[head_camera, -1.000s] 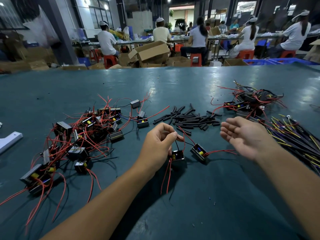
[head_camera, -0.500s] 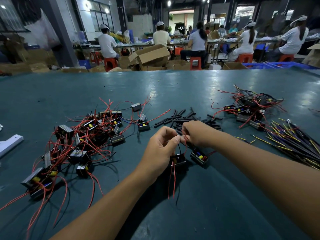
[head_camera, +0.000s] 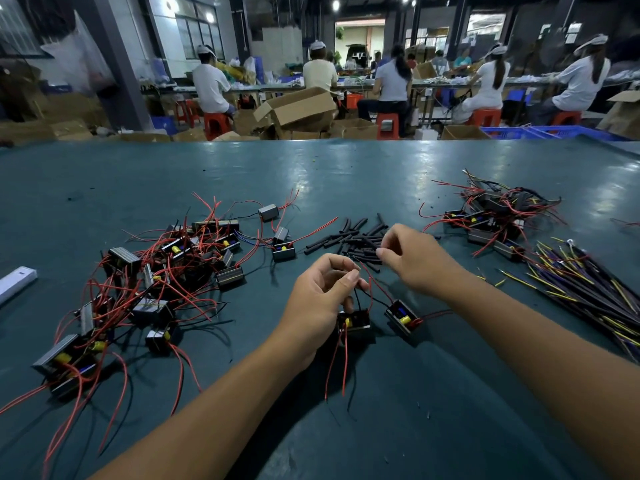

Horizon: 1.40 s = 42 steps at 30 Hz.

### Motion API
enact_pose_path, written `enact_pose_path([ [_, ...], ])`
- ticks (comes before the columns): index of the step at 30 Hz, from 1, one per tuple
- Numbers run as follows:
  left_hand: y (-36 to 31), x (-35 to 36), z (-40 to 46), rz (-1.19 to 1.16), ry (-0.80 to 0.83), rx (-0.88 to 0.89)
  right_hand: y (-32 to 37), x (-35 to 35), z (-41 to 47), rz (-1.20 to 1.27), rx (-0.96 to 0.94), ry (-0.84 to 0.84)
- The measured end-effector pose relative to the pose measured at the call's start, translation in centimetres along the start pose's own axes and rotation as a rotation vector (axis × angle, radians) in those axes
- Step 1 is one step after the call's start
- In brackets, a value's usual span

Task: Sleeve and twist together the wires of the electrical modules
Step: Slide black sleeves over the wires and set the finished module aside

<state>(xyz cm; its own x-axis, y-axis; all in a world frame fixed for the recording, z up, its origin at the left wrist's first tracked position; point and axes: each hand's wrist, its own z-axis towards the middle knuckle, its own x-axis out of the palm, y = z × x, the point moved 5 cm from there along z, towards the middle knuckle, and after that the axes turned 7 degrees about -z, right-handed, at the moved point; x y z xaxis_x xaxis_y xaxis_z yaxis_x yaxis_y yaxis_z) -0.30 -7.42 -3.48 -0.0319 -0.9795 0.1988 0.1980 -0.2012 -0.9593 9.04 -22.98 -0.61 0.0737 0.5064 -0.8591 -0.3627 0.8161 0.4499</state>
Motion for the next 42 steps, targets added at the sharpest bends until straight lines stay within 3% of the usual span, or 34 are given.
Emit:
enact_pose_path([
  [5,-0.2,0.7,-0.4,-0.020,0.053,-0.016,-0.1,-1.1,-4.3,0.606,0.105,-0.056],
  [14,-0.6,1.7,-1.1,-0.045,0.189,-0.028,0.3,0.3,-7.6,1.175,0.244,-0.164],
  [20,0.4,0.9,-0.7,-0.026,0.092,-0.099,1.1,1.0,-8.4,1.319,0.240,-0.153],
  [26,0.5,0.9,-0.7,-0.032,0.076,-0.111,2.3,0.4,-8.8,1.176,0.087,-0.003],
  [33,-0.3,1.3,-1.1,-0.030,0.114,-0.041,2.1,0.2,-9.0,1.135,0.079,-0.067],
  [42,-0.5,1.4,-1.1,0.012,0.129,0.038,1.3,0.3,-8.8,1.293,0.137,-0.085],
])
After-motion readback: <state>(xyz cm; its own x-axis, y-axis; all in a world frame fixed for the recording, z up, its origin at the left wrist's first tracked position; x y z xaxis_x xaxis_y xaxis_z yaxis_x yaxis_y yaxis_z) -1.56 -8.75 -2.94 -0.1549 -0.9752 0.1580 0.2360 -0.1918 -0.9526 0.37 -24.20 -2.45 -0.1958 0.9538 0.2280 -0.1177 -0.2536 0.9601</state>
